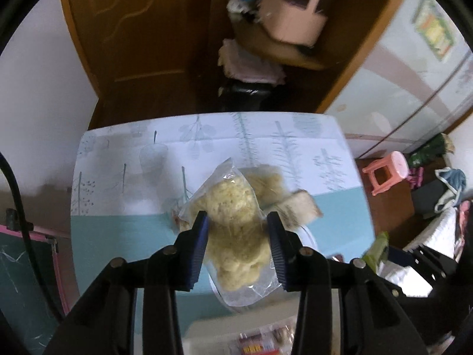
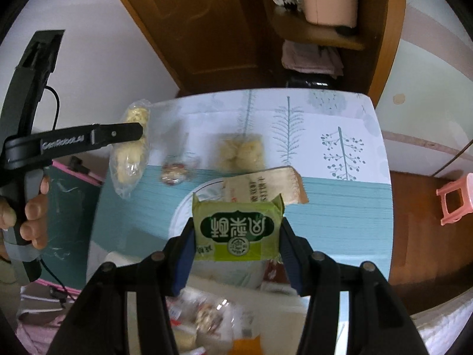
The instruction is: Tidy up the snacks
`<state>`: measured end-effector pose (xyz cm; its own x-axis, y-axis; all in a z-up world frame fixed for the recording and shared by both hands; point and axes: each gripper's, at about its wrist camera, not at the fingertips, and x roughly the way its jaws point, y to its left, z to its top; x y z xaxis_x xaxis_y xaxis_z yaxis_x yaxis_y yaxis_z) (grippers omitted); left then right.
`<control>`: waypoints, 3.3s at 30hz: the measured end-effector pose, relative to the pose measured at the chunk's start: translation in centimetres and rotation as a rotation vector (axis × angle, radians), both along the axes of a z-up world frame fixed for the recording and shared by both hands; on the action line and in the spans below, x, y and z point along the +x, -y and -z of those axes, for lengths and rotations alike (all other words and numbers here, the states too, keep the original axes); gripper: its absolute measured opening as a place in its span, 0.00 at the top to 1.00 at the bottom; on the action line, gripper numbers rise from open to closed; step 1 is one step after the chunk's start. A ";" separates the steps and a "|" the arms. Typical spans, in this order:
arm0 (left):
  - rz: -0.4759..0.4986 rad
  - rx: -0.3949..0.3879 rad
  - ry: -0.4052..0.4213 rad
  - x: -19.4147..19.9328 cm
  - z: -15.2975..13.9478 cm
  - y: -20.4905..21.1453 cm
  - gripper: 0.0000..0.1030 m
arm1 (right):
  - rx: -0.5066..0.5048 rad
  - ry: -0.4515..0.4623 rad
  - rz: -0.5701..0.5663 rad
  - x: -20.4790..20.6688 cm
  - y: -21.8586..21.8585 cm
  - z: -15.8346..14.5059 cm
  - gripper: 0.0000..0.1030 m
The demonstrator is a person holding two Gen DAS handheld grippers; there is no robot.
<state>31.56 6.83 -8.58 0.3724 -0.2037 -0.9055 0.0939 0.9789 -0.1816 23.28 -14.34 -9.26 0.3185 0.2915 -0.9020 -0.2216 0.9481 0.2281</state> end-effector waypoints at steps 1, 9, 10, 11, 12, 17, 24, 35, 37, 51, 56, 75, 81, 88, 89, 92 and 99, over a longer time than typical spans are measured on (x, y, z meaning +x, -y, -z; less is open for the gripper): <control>0.011 -0.005 0.018 -1.5 -1.1 0.2 0.63 | 0.012 0.009 -0.007 -1.0 0.1 -0.7 0.49; 0.102 -0.015 0.117 -13.1 -5.7 2.4 0.63 | 0.054 0.055 -0.046 -8.0 1.0 -4.1 0.49; 0.105 -0.021 0.121 -14.5 -5.8 2.6 0.63 | 0.056 0.058 -0.052 -8.9 1.1 -4.2 0.48; 0.105 -0.022 0.127 -15.8 -5.9 2.9 0.63 | 0.058 0.059 -0.055 -9.5 1.2 -4.3 0.48; 0.105 -0.021 0.131 -16.6 -5.9 3.2 0.63 | 0.058 0.059 -0.060 -10.4 1.4 -4.4 0.48; 0.100 0.026 0.141 -21.4 -4.5 4.6 0.63 | 0.052 0.032 -0.064 -13.3 2.1 -3.8 0.48; 0.120 0.085 0.057 -24.8 -0.8 6.0 0.63 | 0.009 -0.033 -0.067 -15.9 2.9 -1.5 0.48; 0.104 0.127 0.027 -25.6 1.5 6.7 0.61 | -0.016 -0.081 -0.070 -16.9 3.0 -0.1 0.46; 0.096 0.133 0.031 -25.5 1.5 6.7 0.57 | -0.008 -0.083 -0.068 -16.9 3.0 -0.1 0.45; -0.029 0.100 0.086 -24.9 -0.7 3.2 0.22 | 0.009 -0.062 -0.035 -16.9 3.1 -1.2 0.34; -0.092 0.079 0.099 -25.0 -1.5 1.3 0.22 | 0.020 -0.059 -0.033 -17.1 3.3 -1.5 0.34; -0.147 0.058 0.091 -25.7 -1.4 -0.7 0.22 | -0.006 -0.071 -0.017 -17.4 2.7 -0.8 0.34; -0.139 0.077 0.098 -25.7 -1.4 -0.7 0.22 | -0.016 -0.084 -0.018 -17.3 2.4 -0.1 0.34; -0.099 0.075 0.096 -23.9 -1.5 -0.8 0.22 | -0.014 -0.101 -0.012 -16.4 1.9 0.3 0.34; -0.096 0.075 0.096 -23.6 -1.5 -0.9 0.22 | -0.013 -0.104 -0.007 -16.0 1.8 0.4 0.34; -0.077 0.076 0.094 -22.2 -1.5 -1.0 0.22 | -0.014 -0.104 0.000 -15.2 1.6 0.3 0.34; 0.020 0.128 0.110 -17.7 -1.7 -1.4 0.22 | -0.023 -0.095 0.034 -11.4 1.1 -0.5 0.34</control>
